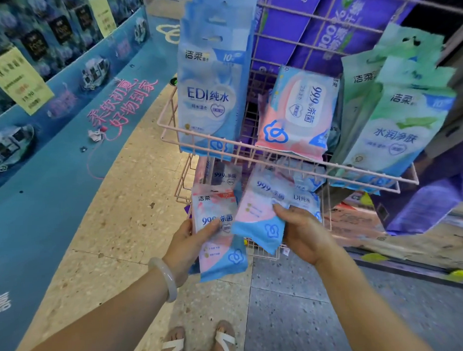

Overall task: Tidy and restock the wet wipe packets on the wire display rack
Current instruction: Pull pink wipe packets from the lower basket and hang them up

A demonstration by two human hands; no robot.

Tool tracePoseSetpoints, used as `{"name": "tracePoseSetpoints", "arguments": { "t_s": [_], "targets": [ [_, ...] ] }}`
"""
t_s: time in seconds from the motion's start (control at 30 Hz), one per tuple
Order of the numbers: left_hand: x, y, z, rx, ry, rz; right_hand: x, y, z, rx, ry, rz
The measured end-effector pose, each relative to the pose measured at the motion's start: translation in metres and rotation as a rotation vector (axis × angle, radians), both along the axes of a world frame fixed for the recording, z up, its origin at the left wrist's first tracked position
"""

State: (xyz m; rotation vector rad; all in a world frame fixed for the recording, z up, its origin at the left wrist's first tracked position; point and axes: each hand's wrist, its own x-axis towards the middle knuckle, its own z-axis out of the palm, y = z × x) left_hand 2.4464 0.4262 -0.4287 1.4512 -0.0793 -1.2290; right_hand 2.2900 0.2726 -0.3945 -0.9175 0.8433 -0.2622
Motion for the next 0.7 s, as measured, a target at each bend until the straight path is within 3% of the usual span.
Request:
{"name": "tracePoseSetpoints", "arguments": {
  "t_s": [0.13, 0.23, 0.37, 0.47, 0.53, 0.7],
  "targets": [
    [-0.004, -0.004, 0.001, -0.128, 0.259, -0.136, 0.015, 0.039, -0.01, -0.287, 0.212, 0.182],
    [-0.003, -0.001, 0.005, -0.148, 0.228, -0.14, 0.028, 0.06, -0.017, -0.402, 0.229, 0.218],
    [0.01, 0.016, 0.003, -0.136, 0.184, -0.103, 0.042, 0.052, -0.014, -0.405, 0.245, 0.29],
    [0.02, 0.032, 0.001, -0.152, 0.182, -0.034, 0.067, 0.033, -0.014, -0.466, 0.295, 0.049],
    [0.025, 0.044, 0.0, -0.155, 0.179, 0.003, 0.092, 0.02, -0.019, -0.599, 0.396, 0.006],
    [0.037, 0.072, -0.002, -0.153, 0.166, 0.109, 0.151, 0.011, -0.035, -0.852, 0.73, 0.265]
  ]
}}
